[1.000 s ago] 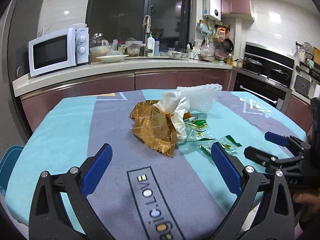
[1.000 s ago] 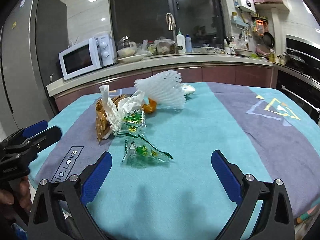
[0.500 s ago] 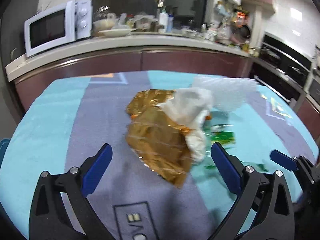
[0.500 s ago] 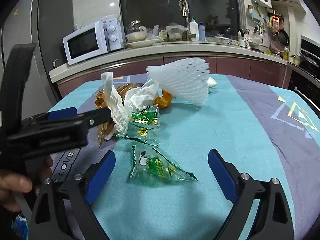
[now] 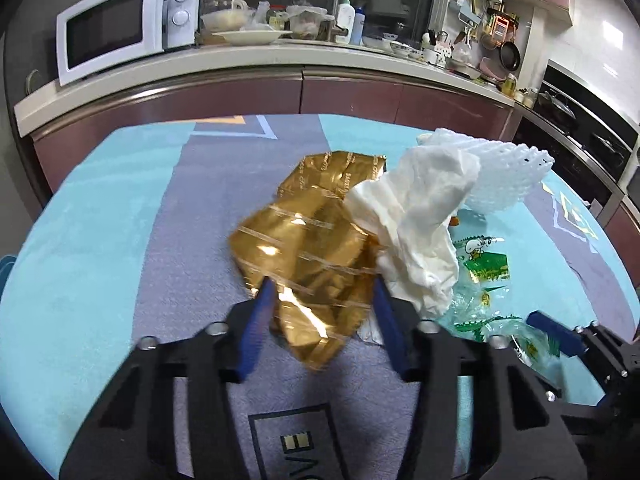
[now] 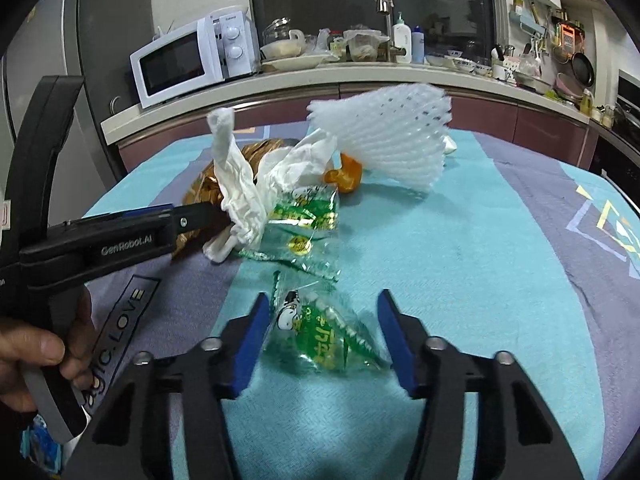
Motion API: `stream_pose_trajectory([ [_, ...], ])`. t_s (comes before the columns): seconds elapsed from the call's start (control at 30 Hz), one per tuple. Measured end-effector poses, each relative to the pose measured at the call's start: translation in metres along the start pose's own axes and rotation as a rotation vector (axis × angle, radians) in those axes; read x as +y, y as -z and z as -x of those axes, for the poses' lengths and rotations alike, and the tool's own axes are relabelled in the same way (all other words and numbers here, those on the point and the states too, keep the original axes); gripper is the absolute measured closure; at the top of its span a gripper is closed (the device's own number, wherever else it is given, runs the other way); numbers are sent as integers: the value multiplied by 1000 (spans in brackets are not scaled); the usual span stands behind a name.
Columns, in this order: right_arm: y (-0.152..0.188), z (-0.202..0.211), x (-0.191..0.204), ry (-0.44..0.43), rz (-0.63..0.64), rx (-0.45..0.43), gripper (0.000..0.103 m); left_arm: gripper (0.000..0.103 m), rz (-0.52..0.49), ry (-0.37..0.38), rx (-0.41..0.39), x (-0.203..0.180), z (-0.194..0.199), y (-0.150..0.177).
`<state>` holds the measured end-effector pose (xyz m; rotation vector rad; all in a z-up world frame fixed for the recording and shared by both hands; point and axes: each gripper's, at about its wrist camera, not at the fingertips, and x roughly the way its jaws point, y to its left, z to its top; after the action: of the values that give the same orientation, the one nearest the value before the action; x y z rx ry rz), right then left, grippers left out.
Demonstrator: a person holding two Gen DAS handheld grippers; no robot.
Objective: Collect trash
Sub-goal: 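Grasp the gold wrapper with the left tool while the right tool grasps a green candy wrapper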
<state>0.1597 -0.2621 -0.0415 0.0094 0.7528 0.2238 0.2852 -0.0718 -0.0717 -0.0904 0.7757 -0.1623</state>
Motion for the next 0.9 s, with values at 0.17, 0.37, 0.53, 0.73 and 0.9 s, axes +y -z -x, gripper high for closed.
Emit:
stream_pose_trajectory([
  [0.17, 2, 3, -1, -21, -13, 1, 69, 83, 3, 33, 20, 0, -4, 1],
  [0.37, 5, 9, -2, -56, -28, -3, 83, 101, 19, 62, 21, 3, -5, 2],
  [0.53, 8, 16, -5, -77, -50, -15, 85, 101, 19, 66, -2, 5, 2, 7],
  [0.73, 11, 24, -7, -103, -70, -29, 87, 102, 27, 68, -60, 13, 32, 12],
  [0.9, 10, 33, -3, -122, -71, -52, 89, 102, 54, 65, -120, 28, 71, 12],
])
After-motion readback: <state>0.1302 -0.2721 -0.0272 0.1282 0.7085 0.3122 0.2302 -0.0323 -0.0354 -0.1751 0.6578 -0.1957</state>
